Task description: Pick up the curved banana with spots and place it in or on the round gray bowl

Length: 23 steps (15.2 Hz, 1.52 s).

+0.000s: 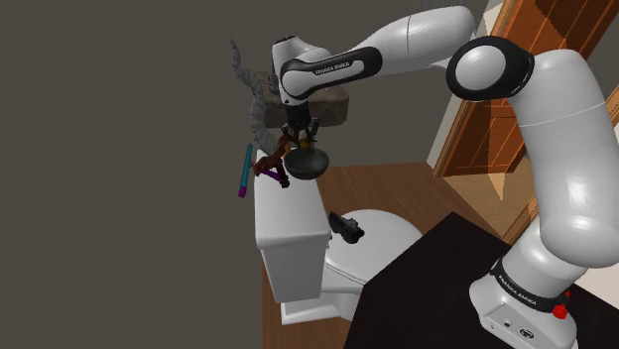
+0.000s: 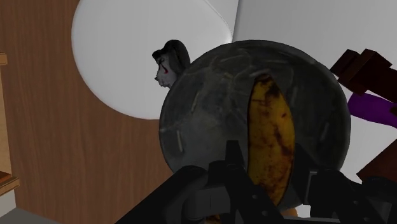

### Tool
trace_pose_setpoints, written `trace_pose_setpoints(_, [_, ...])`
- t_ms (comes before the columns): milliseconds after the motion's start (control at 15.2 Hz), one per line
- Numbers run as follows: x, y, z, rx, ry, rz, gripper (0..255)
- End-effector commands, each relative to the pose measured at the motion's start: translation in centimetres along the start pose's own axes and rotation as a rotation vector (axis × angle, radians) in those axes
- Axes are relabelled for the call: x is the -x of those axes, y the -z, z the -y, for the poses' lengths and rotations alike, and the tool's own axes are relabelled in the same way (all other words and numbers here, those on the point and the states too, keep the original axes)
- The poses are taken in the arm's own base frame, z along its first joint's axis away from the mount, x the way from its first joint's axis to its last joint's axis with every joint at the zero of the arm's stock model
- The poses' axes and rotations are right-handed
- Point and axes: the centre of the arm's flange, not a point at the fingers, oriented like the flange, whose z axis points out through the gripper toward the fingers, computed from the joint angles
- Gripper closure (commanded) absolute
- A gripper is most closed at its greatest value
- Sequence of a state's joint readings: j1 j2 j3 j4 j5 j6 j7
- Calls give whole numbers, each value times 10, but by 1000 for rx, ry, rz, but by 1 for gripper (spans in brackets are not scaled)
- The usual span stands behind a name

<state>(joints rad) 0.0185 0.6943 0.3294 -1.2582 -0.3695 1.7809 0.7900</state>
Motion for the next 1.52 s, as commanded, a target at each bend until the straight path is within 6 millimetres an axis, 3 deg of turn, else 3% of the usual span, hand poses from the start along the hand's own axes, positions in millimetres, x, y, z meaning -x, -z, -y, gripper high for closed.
trace_pose_setpoints(0, [0, -10, 2, 0, 0, 0, 255])
trace_pose_setpoints(462, [0, -46, 10, 0, 0, 0, 255])
trace_pose_setpoints(924, [0, -46, 10, 0, 0, 0, 255])
trace_pose_setpoints(990, [0, -46, 10, 0, 0, 0, 0])
trace_pose_setpoints(1320, [0, -46, 10, 0, 0, 0, 0])
trace_pose_setpoints(1452, [0, -20, 10, 0, 0, 0, 0])
